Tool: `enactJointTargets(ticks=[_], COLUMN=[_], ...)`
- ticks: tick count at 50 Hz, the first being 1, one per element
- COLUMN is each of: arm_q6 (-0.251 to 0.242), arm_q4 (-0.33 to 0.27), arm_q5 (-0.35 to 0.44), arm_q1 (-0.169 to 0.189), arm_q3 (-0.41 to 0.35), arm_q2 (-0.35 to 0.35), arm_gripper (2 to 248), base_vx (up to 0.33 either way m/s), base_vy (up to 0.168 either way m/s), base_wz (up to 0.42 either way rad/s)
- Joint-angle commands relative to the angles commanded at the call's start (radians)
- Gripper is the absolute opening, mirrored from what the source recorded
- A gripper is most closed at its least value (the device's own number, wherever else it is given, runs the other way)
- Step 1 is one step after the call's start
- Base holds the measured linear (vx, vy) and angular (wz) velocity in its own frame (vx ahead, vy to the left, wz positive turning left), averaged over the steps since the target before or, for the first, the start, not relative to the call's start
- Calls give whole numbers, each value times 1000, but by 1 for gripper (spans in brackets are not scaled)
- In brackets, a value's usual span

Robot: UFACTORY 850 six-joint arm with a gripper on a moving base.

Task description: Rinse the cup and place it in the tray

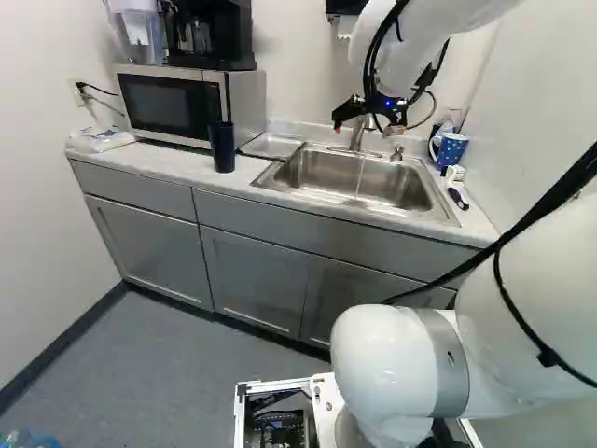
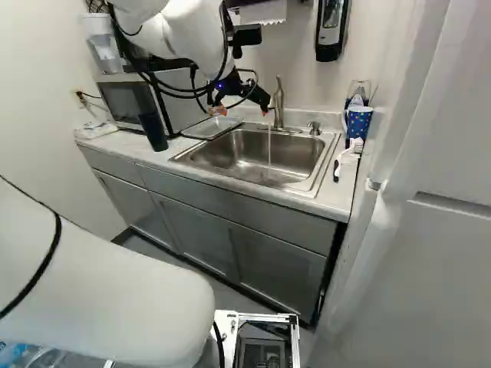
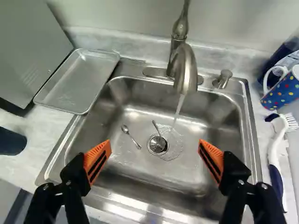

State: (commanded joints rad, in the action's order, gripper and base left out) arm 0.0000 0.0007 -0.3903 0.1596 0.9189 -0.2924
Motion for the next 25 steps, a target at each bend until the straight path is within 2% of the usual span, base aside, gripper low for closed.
enactJointTargets(ticks=[25], arm_q6=[0], arm_q4=[0], arm_q5=[0], arm_q1=[-94], arm_q3=[-4], arm_q2=[-5], arm_gripper=[247], base_vx=[0], base_vy=[0], base_wz=[0])
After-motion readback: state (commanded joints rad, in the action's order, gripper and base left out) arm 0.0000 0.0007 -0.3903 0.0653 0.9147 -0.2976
